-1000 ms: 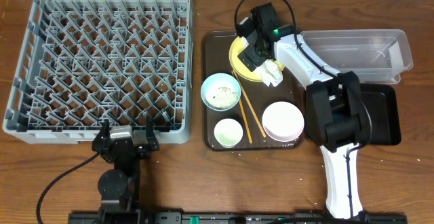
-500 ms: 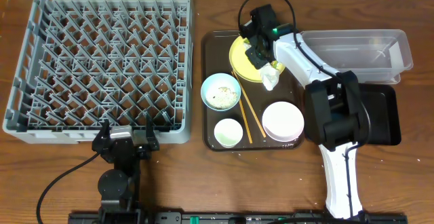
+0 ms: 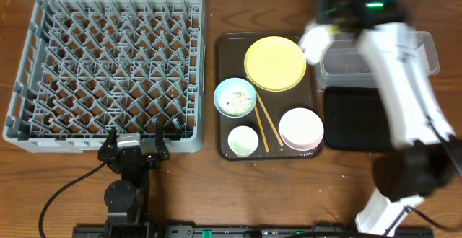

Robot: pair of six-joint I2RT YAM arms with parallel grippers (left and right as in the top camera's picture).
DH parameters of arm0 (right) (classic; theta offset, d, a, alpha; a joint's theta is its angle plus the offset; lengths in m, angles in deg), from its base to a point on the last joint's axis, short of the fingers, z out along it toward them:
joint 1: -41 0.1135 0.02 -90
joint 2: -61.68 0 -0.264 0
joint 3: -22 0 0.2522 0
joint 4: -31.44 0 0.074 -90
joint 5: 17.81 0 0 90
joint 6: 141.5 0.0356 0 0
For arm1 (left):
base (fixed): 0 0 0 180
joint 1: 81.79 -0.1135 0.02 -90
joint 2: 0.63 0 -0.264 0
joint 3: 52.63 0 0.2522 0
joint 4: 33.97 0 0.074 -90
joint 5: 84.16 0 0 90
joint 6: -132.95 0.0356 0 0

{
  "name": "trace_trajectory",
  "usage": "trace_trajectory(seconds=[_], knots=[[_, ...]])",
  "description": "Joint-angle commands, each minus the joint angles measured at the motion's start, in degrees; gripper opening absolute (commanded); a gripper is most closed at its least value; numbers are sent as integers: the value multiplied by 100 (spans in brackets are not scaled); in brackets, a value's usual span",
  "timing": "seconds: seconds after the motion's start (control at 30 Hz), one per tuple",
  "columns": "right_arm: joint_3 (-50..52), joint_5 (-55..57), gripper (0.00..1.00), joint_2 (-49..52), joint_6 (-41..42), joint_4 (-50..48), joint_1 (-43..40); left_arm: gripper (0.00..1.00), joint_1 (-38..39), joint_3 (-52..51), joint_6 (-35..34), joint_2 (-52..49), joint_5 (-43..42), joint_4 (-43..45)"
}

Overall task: Sort waste into correct bins and load items into the dishwasher
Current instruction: 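Carry the tissue and wrapper right and drop them into the clear bin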

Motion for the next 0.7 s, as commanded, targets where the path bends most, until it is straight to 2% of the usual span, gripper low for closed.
trace_trajectory(seconds=[0.0,0.2,0.3,0.37,0.53,0.57,0.6,0.67], knots=[[142,540,2,313,1808,136,-614,99,-28,-114,57,26,28,-225],[229,730,1,920,4210,507,-1309,99,-28,-114,57,26,31,-225],[229,728,1,1255,4962,824,-1440,99,-28,-114,57,26,28,-225],[229,723,1,1445,5202,929,-1480,99,-28,-114,57,26,28,-225],[229,713,1,1567,5204,938,-1471,99,-28,-114,57,26,28,-225],[227,695,4,1532,5204,918,-1473,99,-28,-114,57,26,31,-225],[227,680,11,1491,5191,901,-1473,99,-28,-114,57,26,28,-225],[221,608,31,1373,5045,868,-1473,99,-28,-114,57,26,31,-225]])
